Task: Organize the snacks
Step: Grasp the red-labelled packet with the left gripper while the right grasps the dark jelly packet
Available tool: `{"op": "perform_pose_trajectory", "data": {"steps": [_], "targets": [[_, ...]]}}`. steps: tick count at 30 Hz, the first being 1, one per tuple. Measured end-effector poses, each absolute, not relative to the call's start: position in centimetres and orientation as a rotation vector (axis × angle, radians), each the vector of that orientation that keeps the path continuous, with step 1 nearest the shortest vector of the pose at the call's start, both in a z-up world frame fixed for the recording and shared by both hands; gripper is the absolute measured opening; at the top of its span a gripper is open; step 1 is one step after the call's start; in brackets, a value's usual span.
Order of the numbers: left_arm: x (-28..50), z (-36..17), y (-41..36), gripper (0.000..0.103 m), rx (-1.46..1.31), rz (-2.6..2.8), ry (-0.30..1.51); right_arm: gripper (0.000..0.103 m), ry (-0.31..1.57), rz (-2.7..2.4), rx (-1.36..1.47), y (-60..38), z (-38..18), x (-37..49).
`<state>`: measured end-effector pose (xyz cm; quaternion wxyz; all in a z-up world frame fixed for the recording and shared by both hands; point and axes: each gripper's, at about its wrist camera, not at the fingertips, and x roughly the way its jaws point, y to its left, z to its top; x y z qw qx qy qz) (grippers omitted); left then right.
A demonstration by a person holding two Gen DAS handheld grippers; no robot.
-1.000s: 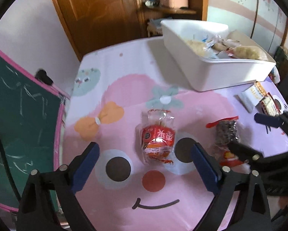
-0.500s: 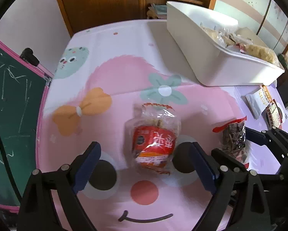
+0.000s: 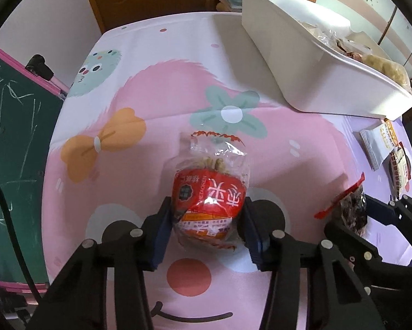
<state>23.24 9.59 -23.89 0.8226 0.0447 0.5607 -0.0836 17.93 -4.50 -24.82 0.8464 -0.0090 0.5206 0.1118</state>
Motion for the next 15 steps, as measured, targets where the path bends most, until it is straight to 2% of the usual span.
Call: {"op": "perform_pose_trajectory", "data": {"steps": [6, 15], "targets": [[21.8, -22.4, 9.3, 0.046, 0.087, -0.180, 1.172, 0.045, 1.071, 0.318, 0.074, -5.8, -23.8, 16.8], [18.4, -16.1, 6.6, 0.046, 0.127, -0.261, 1.041, 0.045, 0.887, 0.398, 0.199, -9.6, -17.8, 13.6]]}}
